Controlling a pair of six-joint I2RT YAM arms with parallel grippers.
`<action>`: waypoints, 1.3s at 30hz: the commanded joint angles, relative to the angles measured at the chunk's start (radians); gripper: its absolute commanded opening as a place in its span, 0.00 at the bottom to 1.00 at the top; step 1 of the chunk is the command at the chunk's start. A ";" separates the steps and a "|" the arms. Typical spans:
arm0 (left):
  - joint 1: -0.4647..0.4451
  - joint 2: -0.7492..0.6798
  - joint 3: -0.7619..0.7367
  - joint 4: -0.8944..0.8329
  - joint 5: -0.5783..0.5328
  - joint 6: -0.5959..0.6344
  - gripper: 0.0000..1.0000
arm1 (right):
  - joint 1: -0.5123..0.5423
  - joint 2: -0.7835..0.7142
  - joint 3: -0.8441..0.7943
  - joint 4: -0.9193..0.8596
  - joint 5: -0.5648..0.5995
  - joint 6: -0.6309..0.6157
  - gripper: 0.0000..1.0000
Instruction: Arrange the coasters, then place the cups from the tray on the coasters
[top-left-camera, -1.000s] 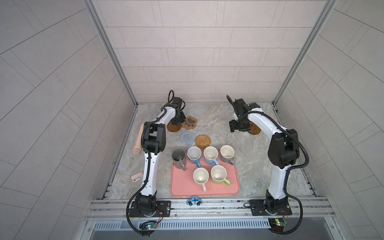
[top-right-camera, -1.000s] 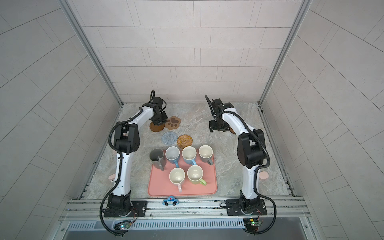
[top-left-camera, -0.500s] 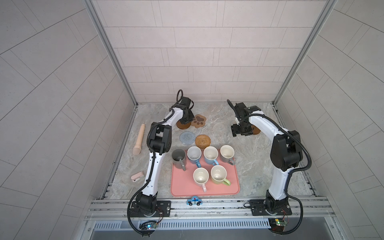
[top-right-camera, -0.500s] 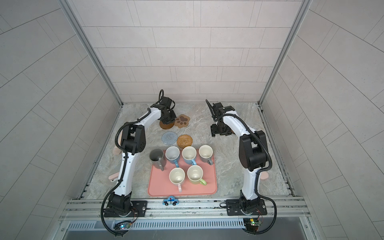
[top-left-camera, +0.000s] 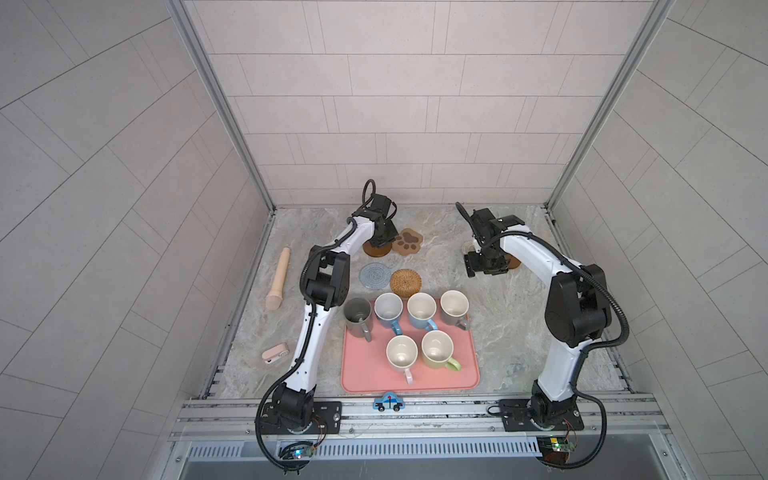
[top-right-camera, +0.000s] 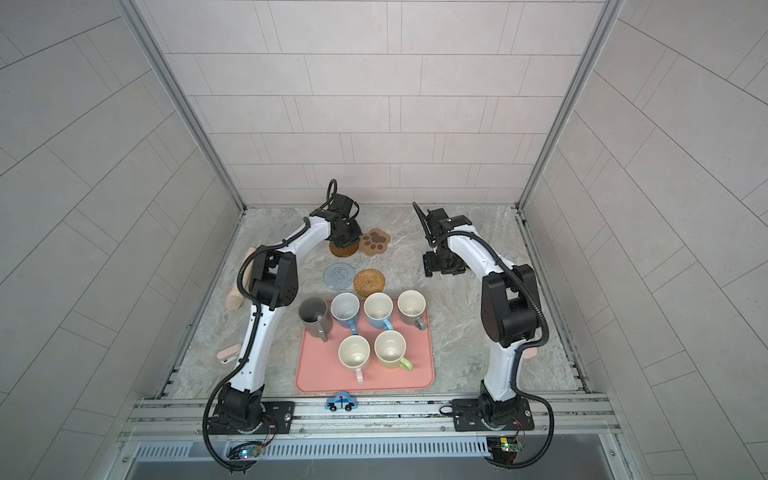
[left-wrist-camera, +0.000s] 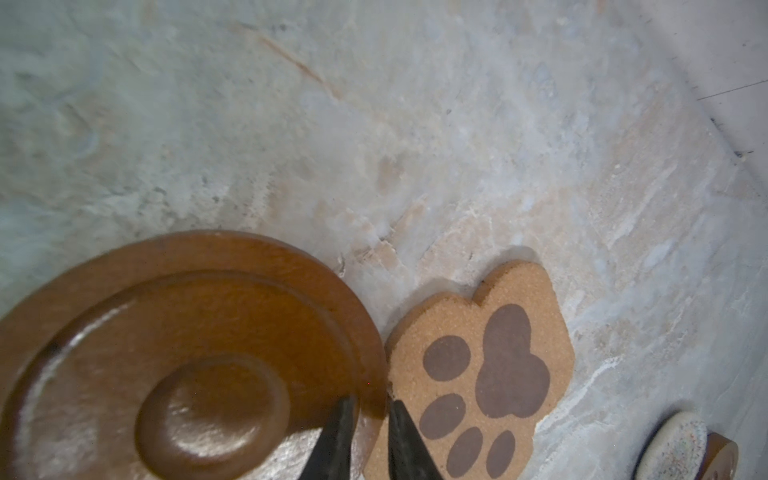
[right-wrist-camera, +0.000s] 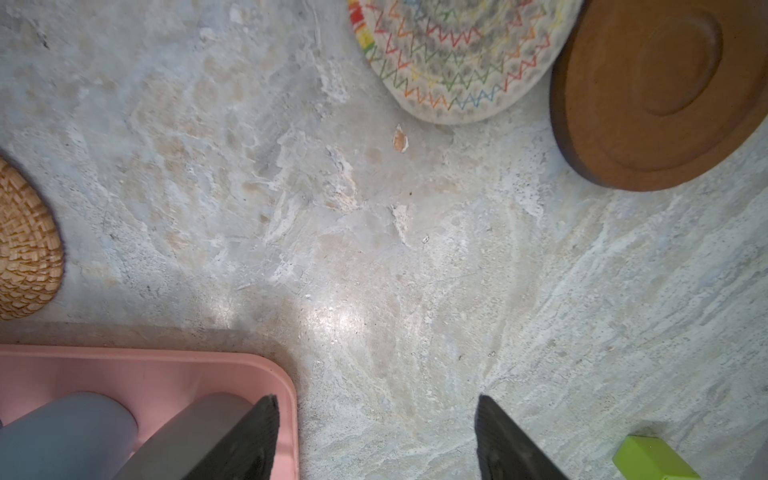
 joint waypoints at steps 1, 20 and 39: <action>-0.011 0.043 0.028 -0.017 -0.013 -0.021 0.23 | 0.004 -0.041 -0.003 -0.008 0.009 0.005 0.76; -0.001 -0.085 0.038 -0.059 -0.096 0.075 0.41 | 0.004 -0.013 0.037 -0.012 -0.009 -0.002 0.76; -0.095 -0.045 0.108 -0.264 -0.287 0.250 0.38 | 0.003 -0.010 0.018 0.000 -0.020 0.000 0.76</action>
